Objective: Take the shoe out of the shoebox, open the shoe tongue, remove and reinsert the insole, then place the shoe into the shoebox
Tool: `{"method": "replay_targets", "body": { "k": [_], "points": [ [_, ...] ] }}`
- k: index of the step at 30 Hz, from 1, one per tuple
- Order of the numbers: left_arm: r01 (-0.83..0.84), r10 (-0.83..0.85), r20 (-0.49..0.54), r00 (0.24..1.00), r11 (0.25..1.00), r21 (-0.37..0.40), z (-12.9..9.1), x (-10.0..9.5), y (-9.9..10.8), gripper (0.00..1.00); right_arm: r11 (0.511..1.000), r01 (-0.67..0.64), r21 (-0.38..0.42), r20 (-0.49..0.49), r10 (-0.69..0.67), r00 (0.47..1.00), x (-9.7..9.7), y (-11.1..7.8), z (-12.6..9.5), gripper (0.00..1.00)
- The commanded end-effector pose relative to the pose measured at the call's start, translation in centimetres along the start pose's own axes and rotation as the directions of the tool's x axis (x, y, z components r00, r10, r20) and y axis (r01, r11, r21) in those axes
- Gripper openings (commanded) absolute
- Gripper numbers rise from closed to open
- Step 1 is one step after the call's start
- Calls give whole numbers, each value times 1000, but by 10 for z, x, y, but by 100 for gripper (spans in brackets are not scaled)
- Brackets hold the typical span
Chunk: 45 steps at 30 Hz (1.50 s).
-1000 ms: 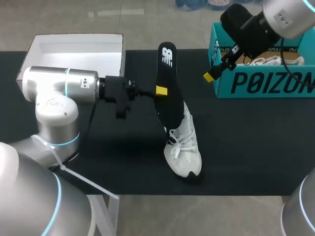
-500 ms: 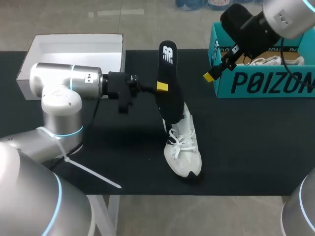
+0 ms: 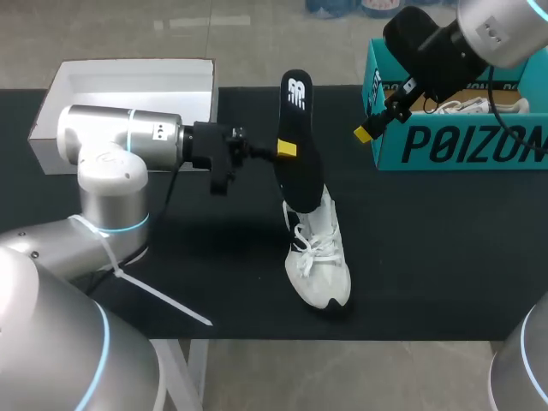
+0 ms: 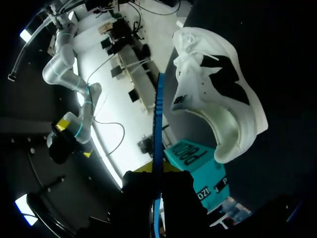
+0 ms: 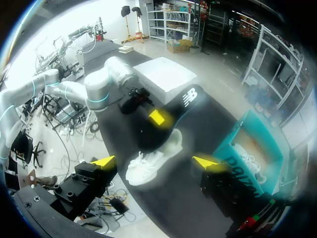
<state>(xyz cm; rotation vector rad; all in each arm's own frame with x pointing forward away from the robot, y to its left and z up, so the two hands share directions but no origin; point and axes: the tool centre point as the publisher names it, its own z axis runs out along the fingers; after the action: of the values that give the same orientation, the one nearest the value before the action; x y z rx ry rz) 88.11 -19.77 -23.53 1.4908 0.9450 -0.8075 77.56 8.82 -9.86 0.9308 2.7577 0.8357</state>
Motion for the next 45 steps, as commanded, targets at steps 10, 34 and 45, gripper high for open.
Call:
{"method": "replay_targets", "body": {
  "k": [10, 34, 45],
  "points": [
    [-2, 2, 0, 1000, 1000, -4, 1, 0, -1, 0, 1000, -1, 1, 1, 1, 1000, 0, 1, 2, 100],
    [-2, 2, 0, 1000, 1000, -4, 1, 0, -1, 0, 960, -230, -160, -497, 123, 859, -2, -20, 41, 100],
    [-2, 2, 0, 1000, 1000, -4, 1, 0, -1, 0, 921, -311, -233, -580, 125, 805, -12, -22, 56, 100]
  ]
}}
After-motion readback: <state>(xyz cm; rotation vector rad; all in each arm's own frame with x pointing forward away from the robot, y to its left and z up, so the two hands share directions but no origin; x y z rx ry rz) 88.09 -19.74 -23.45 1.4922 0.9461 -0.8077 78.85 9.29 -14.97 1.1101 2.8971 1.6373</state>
